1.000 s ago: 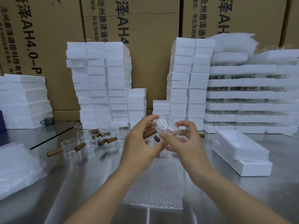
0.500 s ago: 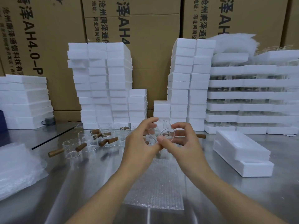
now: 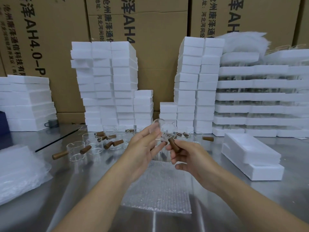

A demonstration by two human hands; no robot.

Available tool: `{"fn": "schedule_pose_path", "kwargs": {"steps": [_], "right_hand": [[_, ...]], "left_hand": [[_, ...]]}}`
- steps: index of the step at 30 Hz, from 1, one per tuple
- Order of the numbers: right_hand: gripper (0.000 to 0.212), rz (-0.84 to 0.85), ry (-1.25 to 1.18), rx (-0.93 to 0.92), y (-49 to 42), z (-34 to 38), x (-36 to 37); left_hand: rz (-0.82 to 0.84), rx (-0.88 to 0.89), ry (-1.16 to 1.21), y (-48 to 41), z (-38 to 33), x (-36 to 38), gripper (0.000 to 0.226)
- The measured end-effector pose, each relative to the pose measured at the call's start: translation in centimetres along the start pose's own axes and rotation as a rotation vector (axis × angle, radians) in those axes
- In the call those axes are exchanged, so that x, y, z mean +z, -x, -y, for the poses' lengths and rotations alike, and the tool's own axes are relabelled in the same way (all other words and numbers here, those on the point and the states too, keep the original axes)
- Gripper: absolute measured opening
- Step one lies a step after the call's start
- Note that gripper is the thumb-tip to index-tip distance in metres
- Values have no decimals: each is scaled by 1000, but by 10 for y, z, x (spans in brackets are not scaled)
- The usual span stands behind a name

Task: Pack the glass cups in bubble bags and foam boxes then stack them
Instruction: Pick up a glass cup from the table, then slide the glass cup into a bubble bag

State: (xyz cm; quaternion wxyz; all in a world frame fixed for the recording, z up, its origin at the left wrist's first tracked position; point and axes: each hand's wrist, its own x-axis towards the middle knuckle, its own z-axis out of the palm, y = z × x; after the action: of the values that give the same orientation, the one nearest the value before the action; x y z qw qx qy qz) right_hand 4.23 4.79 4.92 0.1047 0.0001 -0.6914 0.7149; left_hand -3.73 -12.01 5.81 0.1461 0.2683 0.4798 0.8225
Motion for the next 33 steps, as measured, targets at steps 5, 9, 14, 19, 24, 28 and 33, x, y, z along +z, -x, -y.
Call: {"fn": "schedule_pose_path", "kwargs": {"steps": [5,9,14,19,24,28,33], "right_hand": [[25,-133,-300,92,-1,5,-3],[17,-204,-377,82,-2,9,-9],[17,-214,-271,70,-2,5,-13],[24,-233,-148,4,-2,7,-9],[31,-242,39,37,-1,9,-5],[32,-195,403,20,-1,5,-10],[33,-62,573,16,1,-1,-10]], "left_hand": [[-235,127,-770,4,16,4,17],[105,84,-1475,19,43,12,51],[200,59,-1653,20,47,11,35],[-68,73,-1360,9,39,3,28],[-399,120,-941,-8,27,-7,26],[-536,253,-725,-10,16,-11,26],[-372,351,-958,0,19,-2,19]]}}
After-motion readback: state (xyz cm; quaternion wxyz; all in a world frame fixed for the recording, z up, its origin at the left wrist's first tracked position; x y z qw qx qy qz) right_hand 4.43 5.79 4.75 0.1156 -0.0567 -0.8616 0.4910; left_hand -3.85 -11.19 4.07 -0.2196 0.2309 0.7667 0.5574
